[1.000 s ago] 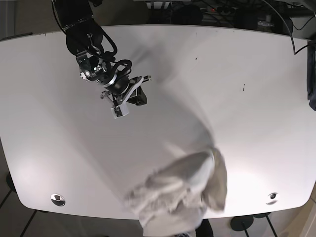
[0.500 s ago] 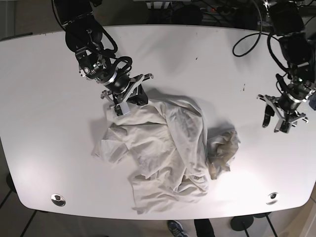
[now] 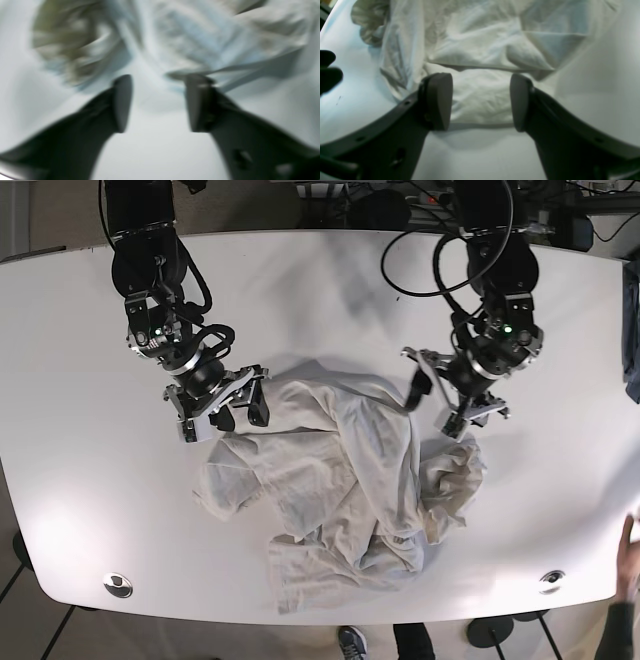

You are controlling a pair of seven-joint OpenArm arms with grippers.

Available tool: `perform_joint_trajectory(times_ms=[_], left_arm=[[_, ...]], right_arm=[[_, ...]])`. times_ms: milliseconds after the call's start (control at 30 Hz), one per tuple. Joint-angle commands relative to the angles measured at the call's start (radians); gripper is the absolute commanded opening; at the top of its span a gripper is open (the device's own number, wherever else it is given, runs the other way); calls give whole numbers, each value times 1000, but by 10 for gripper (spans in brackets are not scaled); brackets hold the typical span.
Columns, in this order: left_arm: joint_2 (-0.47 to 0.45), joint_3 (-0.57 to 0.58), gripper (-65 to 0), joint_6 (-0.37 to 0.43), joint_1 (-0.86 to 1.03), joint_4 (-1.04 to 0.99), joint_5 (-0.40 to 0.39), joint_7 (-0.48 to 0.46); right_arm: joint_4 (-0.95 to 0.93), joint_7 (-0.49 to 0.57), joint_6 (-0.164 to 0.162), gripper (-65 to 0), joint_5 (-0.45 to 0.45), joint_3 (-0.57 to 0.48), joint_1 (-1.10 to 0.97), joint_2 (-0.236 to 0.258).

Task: Fold the T-shirt properly
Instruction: 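Grasp the crumpled white shirt with both grippers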

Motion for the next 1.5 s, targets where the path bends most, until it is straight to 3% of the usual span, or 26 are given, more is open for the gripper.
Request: perform_joint_trajectory(times_ms=[33,100,167,333,433,567,633,667,700,767,867,1100,1267,1367,1433,1500], left_arm=[[36,2,-219,70,-17,16,-14,-22],[74,4,-172,172,-23,15,-14,-23],[85,16,-165,246,-29,-25,-14,-28],[79,130,-165,469,-76,-205,-15,-174],[79,176,-165,473,-89,-292,-15,-241],[79,206,-167,476,-118,-406,-15,-241],[65,211,-246,476,-116,-418,-15,-241],[49,213,-321,476,-116,-418,-17,-241],[40,217,-460,475,-116,-418,-17,-241],[33,213,-637,475,-113,-418,-15,-241],[-14,208,-646,472,-95,-370,-28,-240],[-159,71,-650,258,149,44,-196,-240],[-233,-170,-650,45,329,196,-339,-238],[-253,-309,-650,-83,356,197,-448,-140],[-262,-401,-650,-83,356,194,-506,-45],[-262,-478,-650,-83,355,193,-514,24]], right_arm=[[24,24,7,-300,14,30,15,5],[24,24,10,-300,14,62,15,5],[24,24,10,-300,14,71,11,5],[24,24,12,-300,14,71,3,5],[24,24,12,-300,14,70,3,1],[24,24,12,-300,14,71,3,2],[24,24,12,-300,14,71,3,5],[24,24,12,-300,14,71,3,5],[24,24,12,-300,14,71,3,5],[24,24,12,-300,14,71,3,5],[24,24,12,-300,12,71,6,5],[18,24,10,-300,6,67,23,1],[-53,23,9,-300,6,8,117,-2],[-151,23,9,-296,6,-28,199,-4],[-246,23,9,-295,6,-67,269,-19],[-358,23,9,-293,6,-99,347,-38]])
